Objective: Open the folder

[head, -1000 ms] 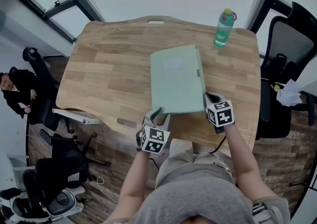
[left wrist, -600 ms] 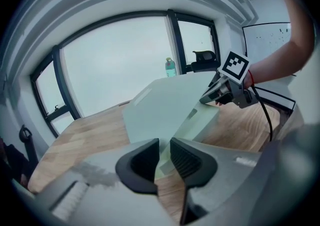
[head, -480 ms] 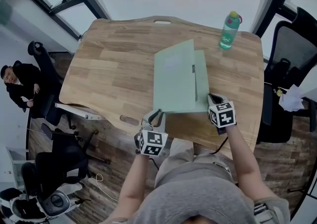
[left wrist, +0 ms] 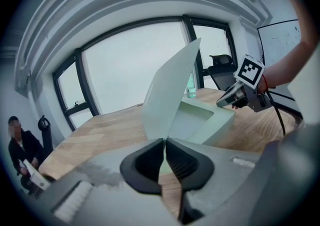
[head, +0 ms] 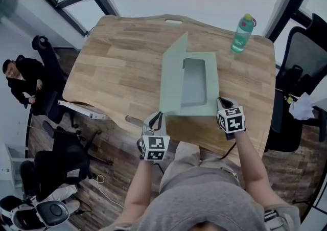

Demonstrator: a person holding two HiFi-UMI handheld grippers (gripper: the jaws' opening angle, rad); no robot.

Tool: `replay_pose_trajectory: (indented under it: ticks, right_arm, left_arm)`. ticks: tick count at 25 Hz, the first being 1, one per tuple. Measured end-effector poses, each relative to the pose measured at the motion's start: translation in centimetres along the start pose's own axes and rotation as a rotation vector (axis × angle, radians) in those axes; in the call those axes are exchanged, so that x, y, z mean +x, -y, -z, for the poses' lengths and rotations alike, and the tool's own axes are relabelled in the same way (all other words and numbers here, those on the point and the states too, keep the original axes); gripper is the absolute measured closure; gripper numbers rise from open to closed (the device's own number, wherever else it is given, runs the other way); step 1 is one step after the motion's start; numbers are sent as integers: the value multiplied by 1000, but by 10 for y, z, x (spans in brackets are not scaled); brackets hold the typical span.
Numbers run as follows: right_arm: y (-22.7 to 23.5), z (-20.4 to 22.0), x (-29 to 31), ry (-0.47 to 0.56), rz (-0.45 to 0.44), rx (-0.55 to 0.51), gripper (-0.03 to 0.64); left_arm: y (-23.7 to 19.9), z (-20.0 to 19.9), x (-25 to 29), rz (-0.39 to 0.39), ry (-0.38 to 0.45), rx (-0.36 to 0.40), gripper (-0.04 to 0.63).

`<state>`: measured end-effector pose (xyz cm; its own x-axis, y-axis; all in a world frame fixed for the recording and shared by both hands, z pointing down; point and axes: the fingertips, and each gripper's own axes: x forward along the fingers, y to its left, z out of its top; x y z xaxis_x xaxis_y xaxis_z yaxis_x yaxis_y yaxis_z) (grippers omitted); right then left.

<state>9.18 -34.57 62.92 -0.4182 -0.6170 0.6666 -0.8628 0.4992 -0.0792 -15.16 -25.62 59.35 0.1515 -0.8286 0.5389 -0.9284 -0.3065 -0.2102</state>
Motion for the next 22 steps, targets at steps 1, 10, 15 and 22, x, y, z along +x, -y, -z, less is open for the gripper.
replay_pose_trajectory:
  ticks: [1, 10, 15, 22]
  right_arm:
    - [0, 0, 0, 0, -3, 2, 616]
    - [-1, -1, 1, -2, 2, -13, 615]
    - [-1, -1, 1, -4, 9, -22, 615]
    - [0, 0, 0, -14, 14, -33, 615]
  left_arm:
    - [-3, 1, -1, -12, -1, -8, 577]
    - [-32, 9, -6, -100, -18, -120, 580]
    - [-46, 23, -5, -156, -42, -205, 577]
    - [-64, 39, -4, -211, -69, -305, 549]
